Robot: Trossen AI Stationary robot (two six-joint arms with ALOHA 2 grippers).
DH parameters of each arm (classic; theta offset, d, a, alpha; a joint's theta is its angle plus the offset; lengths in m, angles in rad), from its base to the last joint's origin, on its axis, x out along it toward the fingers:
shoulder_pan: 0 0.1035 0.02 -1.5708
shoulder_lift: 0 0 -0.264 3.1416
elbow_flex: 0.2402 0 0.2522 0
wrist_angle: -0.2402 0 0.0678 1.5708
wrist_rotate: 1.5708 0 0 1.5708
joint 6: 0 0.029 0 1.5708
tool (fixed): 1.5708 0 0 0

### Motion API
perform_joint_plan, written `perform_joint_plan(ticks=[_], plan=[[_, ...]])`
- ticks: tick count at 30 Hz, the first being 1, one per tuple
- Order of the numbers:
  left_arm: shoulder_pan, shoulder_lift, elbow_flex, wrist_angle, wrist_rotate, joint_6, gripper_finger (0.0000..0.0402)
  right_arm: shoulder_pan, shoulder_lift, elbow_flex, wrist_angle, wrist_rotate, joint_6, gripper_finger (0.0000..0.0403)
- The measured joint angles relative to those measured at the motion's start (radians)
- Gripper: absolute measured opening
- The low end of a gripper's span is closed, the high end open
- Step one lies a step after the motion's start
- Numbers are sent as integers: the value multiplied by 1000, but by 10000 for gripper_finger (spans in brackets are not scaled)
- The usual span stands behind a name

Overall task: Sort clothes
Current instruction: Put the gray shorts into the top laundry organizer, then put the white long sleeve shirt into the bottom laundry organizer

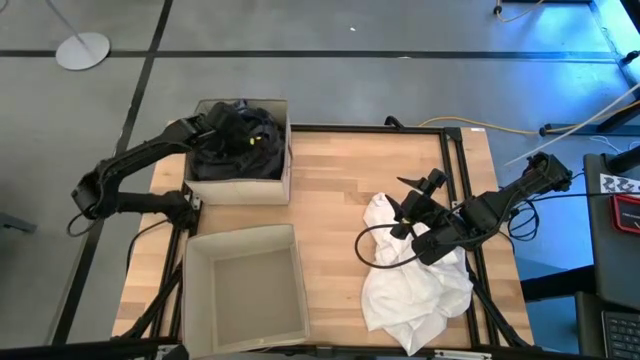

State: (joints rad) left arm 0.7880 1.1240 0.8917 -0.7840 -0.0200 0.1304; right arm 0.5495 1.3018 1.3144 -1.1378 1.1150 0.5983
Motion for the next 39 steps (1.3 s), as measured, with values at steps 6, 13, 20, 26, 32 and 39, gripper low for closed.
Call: perform_joint_plan(ticks=[6,13,20,26,32,39], plan=[[0,34,2,14,8,-12,72,0,0,0,0,-2,0,245],[0,35,59,-61,19,-19,135,0,0,0,-1,-8,0,245],[0,18,147,-157,46,-4,207,0,0,0,-1,-8,0,245],[0,-13,265,-306,72,-27,238,0,-1,0,-1,-8,-1,245],[-24,-127,374,-254,84,-53,238,0,-1,0,-2,-14,12,245],[-185,-350,221,35,129,-153,238,-1,0,0,-7,-240,85,245]])
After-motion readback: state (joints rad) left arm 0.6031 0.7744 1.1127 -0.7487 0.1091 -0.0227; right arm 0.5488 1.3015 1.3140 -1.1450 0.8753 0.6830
